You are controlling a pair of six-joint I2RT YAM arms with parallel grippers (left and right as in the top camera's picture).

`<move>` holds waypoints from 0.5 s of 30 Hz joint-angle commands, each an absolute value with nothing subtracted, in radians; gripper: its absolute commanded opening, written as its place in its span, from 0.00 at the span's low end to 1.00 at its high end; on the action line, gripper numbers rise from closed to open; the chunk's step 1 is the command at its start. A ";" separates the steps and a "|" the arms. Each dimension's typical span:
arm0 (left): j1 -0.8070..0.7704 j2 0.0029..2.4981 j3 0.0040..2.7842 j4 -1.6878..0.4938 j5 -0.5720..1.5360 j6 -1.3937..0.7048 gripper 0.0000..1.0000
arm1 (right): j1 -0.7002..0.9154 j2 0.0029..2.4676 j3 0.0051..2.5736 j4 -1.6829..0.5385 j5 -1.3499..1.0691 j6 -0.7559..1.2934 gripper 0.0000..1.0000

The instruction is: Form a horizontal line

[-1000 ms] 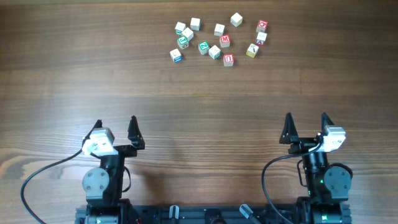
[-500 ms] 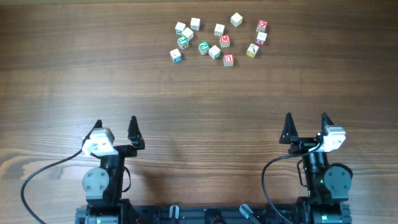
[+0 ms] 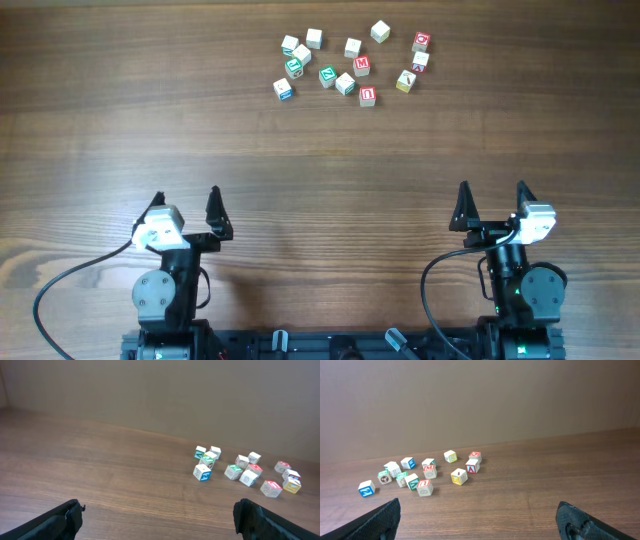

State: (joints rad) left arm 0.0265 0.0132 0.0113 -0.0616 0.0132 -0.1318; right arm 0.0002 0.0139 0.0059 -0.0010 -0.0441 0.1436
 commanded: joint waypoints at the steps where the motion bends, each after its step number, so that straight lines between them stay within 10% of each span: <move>1: 0.033 0.012 0.022 -0.049 0.091 -0.112 1.00 | 0.003 0.018 0.005 0.002 -0.045 0.131 1.00; 15: 0.032 0.337 0.588 -0.282 0.134 -0.112 1.00 | 0.003 0.018 0.005 0.002 -0.045 0.131 1.00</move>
